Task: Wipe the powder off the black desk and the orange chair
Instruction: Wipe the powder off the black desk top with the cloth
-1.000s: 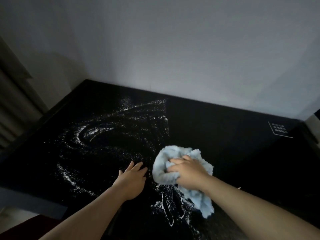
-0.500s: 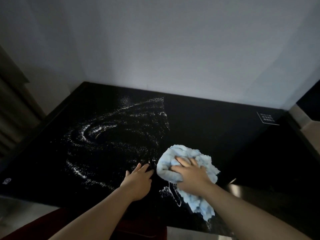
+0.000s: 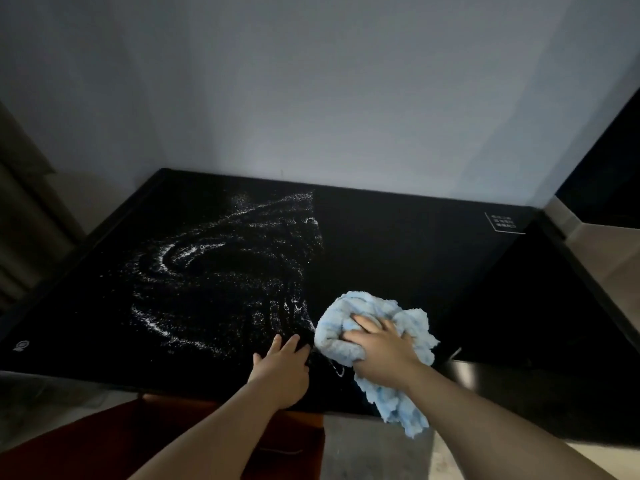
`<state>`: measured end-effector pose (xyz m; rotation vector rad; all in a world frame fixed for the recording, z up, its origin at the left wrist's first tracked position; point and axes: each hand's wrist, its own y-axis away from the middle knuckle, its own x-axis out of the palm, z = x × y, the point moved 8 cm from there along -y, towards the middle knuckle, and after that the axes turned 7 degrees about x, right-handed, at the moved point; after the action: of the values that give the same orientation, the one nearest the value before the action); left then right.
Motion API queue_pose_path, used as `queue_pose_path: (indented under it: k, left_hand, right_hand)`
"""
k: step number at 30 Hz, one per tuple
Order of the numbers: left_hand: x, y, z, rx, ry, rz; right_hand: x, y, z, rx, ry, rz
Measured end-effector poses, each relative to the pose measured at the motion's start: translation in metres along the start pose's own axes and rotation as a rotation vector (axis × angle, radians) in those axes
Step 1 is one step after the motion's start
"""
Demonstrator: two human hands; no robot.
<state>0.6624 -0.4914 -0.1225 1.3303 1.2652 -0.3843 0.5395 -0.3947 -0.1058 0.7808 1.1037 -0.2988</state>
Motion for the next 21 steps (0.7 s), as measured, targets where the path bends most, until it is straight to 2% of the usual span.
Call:
queue_pose_path:
  k: [9, 21]
  left_hand:
    - [0.02, 0.009, -0.024, -0.006, 0.035, -0.04]
    - [0.047, 0.039, -0.072, 0.034, 0.055, 0.065]
  right_hand:
    - [0.018, 0.068, -0.04, -0.006, -0.027, -0.038]
    - [0.04, 0.139, -0.095, -0.002, 0.008, -0.125]
